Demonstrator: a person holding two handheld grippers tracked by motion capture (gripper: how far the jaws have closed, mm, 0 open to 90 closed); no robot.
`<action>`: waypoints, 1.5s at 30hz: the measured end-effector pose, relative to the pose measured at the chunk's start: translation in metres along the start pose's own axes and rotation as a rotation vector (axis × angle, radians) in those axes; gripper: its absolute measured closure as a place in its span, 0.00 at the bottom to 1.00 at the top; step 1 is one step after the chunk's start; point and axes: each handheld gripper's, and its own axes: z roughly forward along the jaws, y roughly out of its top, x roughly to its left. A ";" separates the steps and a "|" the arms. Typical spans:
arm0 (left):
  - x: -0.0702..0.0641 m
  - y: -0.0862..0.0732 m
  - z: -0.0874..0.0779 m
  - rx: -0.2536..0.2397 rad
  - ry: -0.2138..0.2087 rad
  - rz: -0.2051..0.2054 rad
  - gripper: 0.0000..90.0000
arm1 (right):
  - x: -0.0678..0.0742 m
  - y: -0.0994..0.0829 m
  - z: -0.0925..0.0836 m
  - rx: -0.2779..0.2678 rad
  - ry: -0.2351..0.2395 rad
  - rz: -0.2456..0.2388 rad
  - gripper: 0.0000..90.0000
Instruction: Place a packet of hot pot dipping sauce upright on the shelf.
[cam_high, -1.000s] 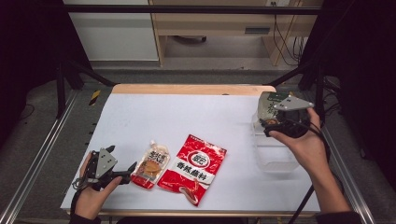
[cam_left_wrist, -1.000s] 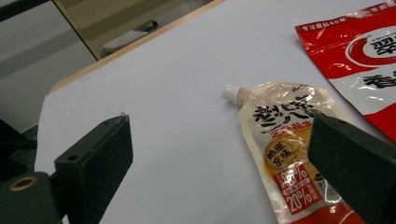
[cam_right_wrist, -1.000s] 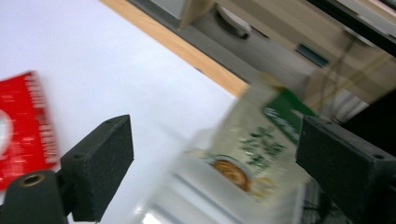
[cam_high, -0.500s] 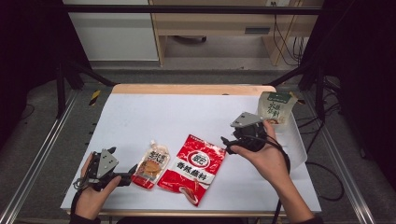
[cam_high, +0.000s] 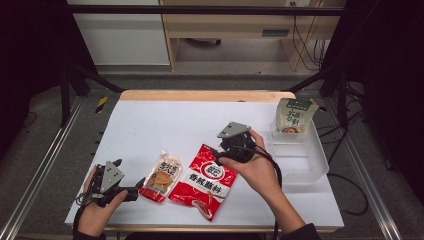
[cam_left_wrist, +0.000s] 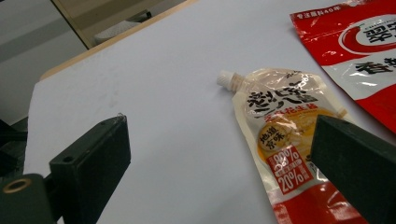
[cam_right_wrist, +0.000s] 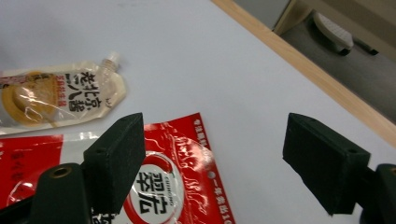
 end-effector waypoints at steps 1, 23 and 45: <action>0.000 -0.001 -0.002 0.000 -0.001 -0.004 0.06 | 0.004 0.001 0.005 0.002 0.009 -0.003 0.24; -0.002 -0.005 -0.001 0.036 0.026 -0.006 0.06 | 0.045 0.025 0.050 0.018 0.098 -0.010 0.33; 0.001 -0.007 0.000 0.056 0.023 -0.011 0.06 | 0.075 0.023 0.107 0.089 0.210 0.075 0.62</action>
